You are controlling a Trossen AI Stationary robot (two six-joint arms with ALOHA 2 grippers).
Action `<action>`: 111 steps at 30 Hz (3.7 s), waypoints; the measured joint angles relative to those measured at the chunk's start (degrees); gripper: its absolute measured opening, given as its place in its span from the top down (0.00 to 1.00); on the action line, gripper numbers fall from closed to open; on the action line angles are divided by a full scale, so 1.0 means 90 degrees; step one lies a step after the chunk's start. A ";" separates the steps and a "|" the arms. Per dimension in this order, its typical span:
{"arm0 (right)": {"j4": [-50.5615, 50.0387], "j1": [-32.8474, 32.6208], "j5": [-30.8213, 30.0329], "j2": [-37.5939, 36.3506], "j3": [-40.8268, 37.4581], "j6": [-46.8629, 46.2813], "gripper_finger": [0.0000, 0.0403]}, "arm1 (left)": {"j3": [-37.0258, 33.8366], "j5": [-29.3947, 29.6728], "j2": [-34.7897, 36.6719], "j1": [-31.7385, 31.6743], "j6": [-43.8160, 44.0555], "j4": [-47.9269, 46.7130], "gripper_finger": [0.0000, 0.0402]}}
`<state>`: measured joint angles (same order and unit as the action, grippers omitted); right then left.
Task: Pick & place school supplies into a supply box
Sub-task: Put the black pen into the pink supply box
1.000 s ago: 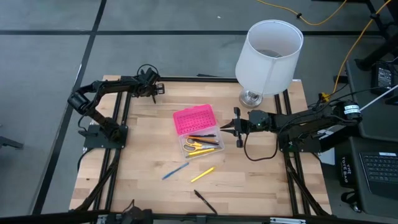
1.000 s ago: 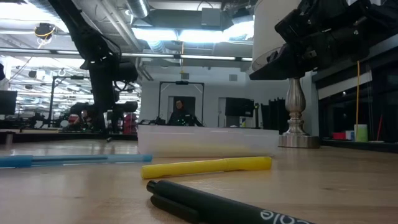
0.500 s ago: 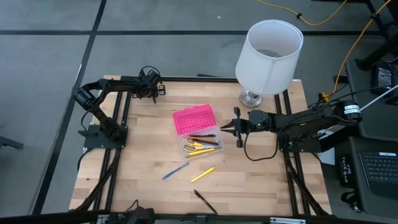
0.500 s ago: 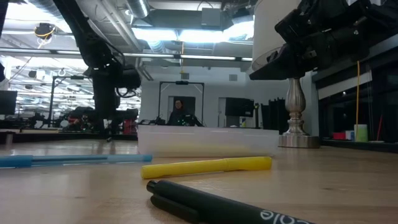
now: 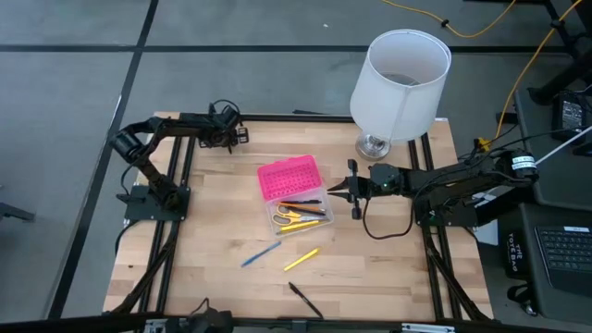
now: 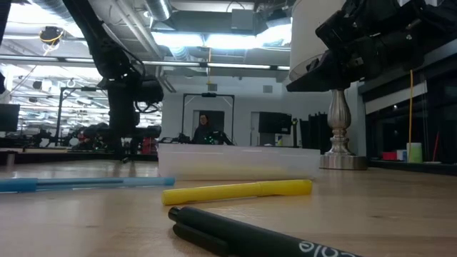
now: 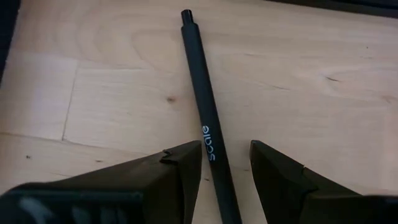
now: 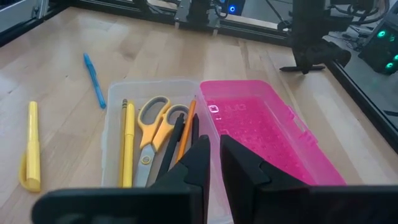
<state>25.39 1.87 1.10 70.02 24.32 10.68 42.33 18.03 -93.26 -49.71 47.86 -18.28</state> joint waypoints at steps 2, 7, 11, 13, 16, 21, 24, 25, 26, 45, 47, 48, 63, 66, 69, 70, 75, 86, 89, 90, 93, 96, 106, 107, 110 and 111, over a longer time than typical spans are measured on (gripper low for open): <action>0.0000 0.0000 0.0000 -0.0001 0.0000 -0.0004 0.89 | 0.0006 0.0116 -0.0047 0.0068 0.0000 0.0006 0.68; 0.0000 0.0000 0.0000 -0.0002 0.0000 -0.0011 0.89 | 0.0019 0.0374 -0.0187 0.0211 0.0053 0.0025 0.68; 0.0001 0.0000 0.0000 -0.0002 0.0000 -0.0013 0.89 | 0.0019 0.0500 -0.0256 0.0277 0.0051 0.0034 0.68; 0.0000 0.0000 0.0000 -0.0002 0.0000 -0.0015 0.89 | 0.0016 0.0481 -0.0256 0.0277 0.0052 0.0036 0.70; 0.0000 -0.0002 0.0000 -0.0002 0.0000 -0.0015 0.89 | 0.0016 0.0403 -0.0256 0.0274 -0.0048 0.0058 0.77; 0.0000 -0.0002 0.0000 -0.0002 0.0000 -0.0015 0.89 | 0.0013 0.0229 -0.0263 0.0269 -0.0441 0.0037 0.93; 0.0000 -0.0002 0.0000 -0.0002 0.0000 -0.0015 0.89 | 0.0011 0.0220 -0.0261 0.0290 -0.0652 0.0031 0.97; 0.0000 -0.0002 0.0000 -0.0002 0.0000 -0.0015 0.89 | 0.0011 0.0241 -0.0263 0.0310 -0.0739 0.0031 0.97; 0.0000 -0.0002 0.0000 -0.0002 0.0000 -0.0017 0.89 | 0.0008 0.0253 -0.0265 0.0341 -0.0847 0.0028 0.96; -0.0124 0.0000 0.0000 -0.0002 0.0000 0.0012 0.89 | -0.0032 0.0115 0.0699 0.1682 -0.2917 0.0029 0.98; -0.0121 0.0000 0.0000 -0.0002 0.0000 0.0053 0.89 | -0.0030 0.0091 0.0901 0.1924 -0.3093 0.0059 0.98; -0.0121 0.0000 0.0000 -0.0002 0.0000 0.0120 0.89 | -0.0030 0.0100 0.1020 0.2034 -0.3203 0.0090 0.98; -0.0129 0.0000 -0.0002 -0.0002 0.0000 0.0178 0.89 | -0.0011 -0.0989 0.2478 0.3429 -0.5239 0.2114 0.98; -0.0131 0.0000 0.0000 -0.0002 0.0000 0.0118 0.89 | -0.0083 -0.0992 0.2471 0.3681 -0.5413 0.2480 0.98; -0.0131 0.0000 0.0000 -0.0002 0.0000 -0.0056 0.89 | -0.0550 -0.1167 0.2472 0.3834 -0.5516 0.3282 0.98; -0.0131 0.0000 0.0000 -0.0002 0.0000 -0.0142 0.89 | -0.0745 -0.1248 0.2464 0.3858 -0.5450 0.3642 0.98; -0.0134 0.0000 0.0000 -0.0002 0.0000 -0.0342 0.89 | -0.1547 -0.1800 0.2471 0.4109 -0.5335 0.5697 0.98; -0.0134 0.0000 0.0000 -0.0002 0.0000 -0.0828 0.89 | -0.1888 -0.1830 0.2471 0.5329 -0.5911 0.6289 0.98; -0.0134 0.0000 0.0000 -0.0002 0.0000 -0.0807 0.89 | -0.1888 -0.1835 0.2471 0.5583 -0.6103 0.6289 0.98; -0.0134 0.0000 0.0000 -0.0002 0.0000 -0.0805 0.89 | -0.1888 -0.1831 0.2471 0.5667 -0.6088 0.6290 0.98; -0.0134 0.0000 0.0000 -0.0002 0.0000 -0.0831 0.89 | -0.1888 -0.1784 0.2471 0.5969 -0.5963 0.6292 0.98; -0.0132 0.0000 0.0000 -0.0002 0.0000 -0.0829 0.89 | -0.1867 -0.1594 0.2471 0.6319 -0.6048 0.6275 0.98; -0.0112 -0.0002 0.0000 -0.0002 0.0000 -0.0490 0.89 | -0.0556 0.0019 0.1636 0.7193 -0.6194 0.5107 0.98; -0.0127 -0.0002 0.0000 -0.0002 0.0000 -0.0496 0.89 | -0.0299 0.0016 0.1462 0.7189 -0.6191 0.4823 0.98; -0.0131 -0.0002 0.0000 -0.0002 0.0000 -0.0499 0.89 | 0.0467 0.0021 0.0971 0.7176 -0.6105 0.3692 0.98; -0.0130 -0.0002 0.0000 -0.0002 0.0000 -0.0499 0.89 | 0.0705 0.0033 0.0832 0.7166 -0.6038 0.3332 0.98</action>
<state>24.21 1.85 1.10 70.00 24.32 6.20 48.68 18.33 -85.78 14.79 -6.48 11.71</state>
